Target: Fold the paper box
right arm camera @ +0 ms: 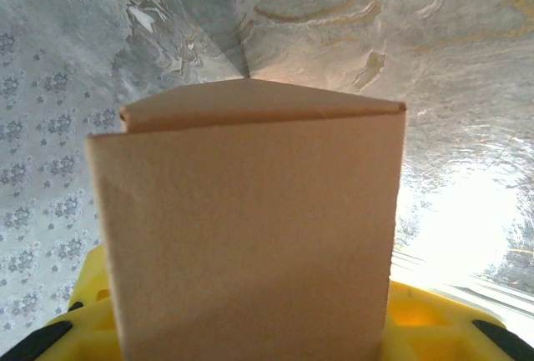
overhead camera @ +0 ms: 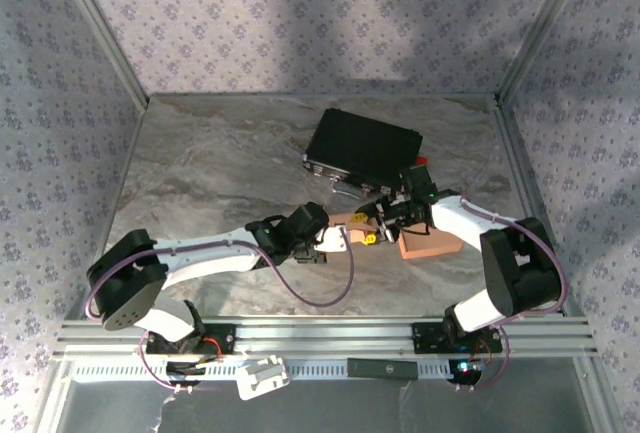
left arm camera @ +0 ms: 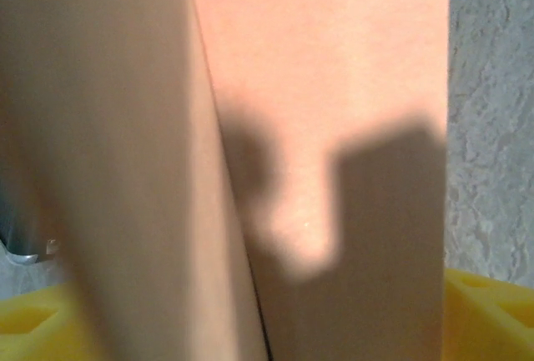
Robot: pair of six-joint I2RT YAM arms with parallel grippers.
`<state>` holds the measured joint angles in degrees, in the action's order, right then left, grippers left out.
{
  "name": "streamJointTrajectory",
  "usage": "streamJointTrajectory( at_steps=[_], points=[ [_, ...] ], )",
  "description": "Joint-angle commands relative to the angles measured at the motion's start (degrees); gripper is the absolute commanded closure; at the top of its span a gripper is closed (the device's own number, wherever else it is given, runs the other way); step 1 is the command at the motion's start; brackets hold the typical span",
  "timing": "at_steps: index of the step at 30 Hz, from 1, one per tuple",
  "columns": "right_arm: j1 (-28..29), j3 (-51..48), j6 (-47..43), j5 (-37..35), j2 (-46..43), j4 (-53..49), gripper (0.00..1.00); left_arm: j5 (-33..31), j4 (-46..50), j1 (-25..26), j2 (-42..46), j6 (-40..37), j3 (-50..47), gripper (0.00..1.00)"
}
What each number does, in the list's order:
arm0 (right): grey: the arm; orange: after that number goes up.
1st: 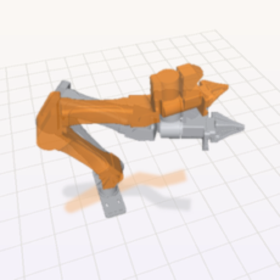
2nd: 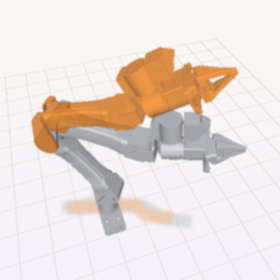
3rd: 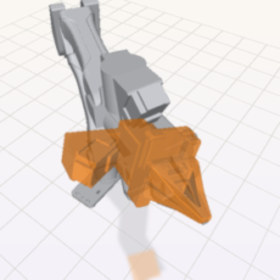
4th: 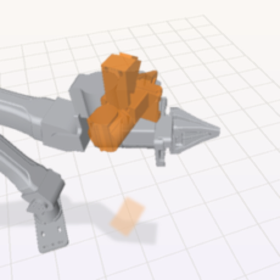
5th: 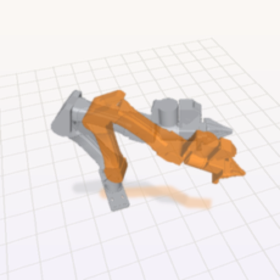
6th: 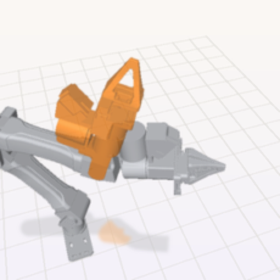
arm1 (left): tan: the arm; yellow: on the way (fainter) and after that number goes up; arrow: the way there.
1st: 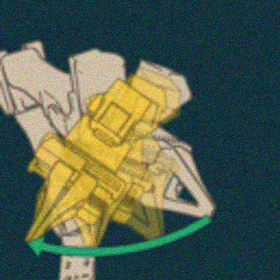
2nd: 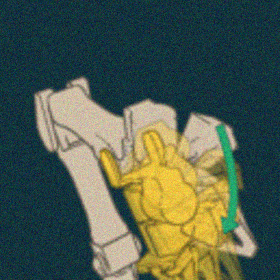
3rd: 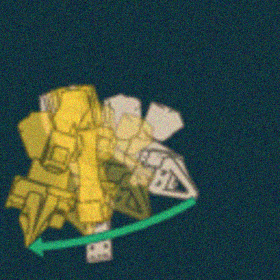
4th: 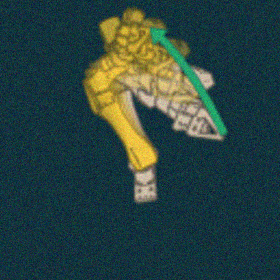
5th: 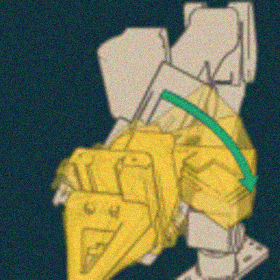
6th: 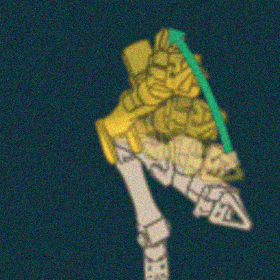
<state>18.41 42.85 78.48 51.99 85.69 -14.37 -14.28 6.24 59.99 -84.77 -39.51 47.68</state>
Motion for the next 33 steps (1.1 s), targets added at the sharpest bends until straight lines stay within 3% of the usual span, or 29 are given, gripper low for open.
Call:
streamJointTrajectory(
  at_steps=[1, 6, 10, 14, 18, 22, 28, 33],
  points=[
    [-0.45, -0.37, 0.39, 1.15, 0.82, -2.04, 0.70, -0.66, -1.68, -0.03, -2.57, -0.57, 2.50, 0.19],
    [-0.66, -0.62, 0.59, 1.77, 1.17, -1.47, 0.70, -0.86, -0.75, -0.10, -5.47, 0.02, 4.34, 0.37],
    [-1.25, -1.09, 0.54, 2.31, 1.54, -1.06, 0.69, -0.31, -0.29, 0.04, -5.03, 0.27, 4.51, 0.40],
    [-2.32, -0.76, -0.80, 2.48, 1.38, -2.20, 0.56, 1.62, 3.79, 0.00, -3.36, 0.65, 5.58, 0.45],
    [-3.30, 1.65, -4.03, 1.76, 0.39, -6.54, 0.39, 4.95, 12.75, -0.07, -2.90, 1.72, 9.39, 0.50],
    [-4.90, 5.09, -9.58, 1.22, -1.49, -12.73, 0.29, 9.23, 21.53, -0.04, -3.00, 3.89, 13.49, 0.54],
    [-10.82, 8.35, -17.75, -0.21, -6.97, -19.79, 0.24, 14.11, 35.10, -0.80, -4.02, 6.40, 19.22, 0.53],
    [-14.53, 10.89, -24.51, -3.45, -11.21, -23.99, 0.26, 16.83, 44.58, -2.17, -6.90, 8.64, 23.85, 0.52]
  ],
)
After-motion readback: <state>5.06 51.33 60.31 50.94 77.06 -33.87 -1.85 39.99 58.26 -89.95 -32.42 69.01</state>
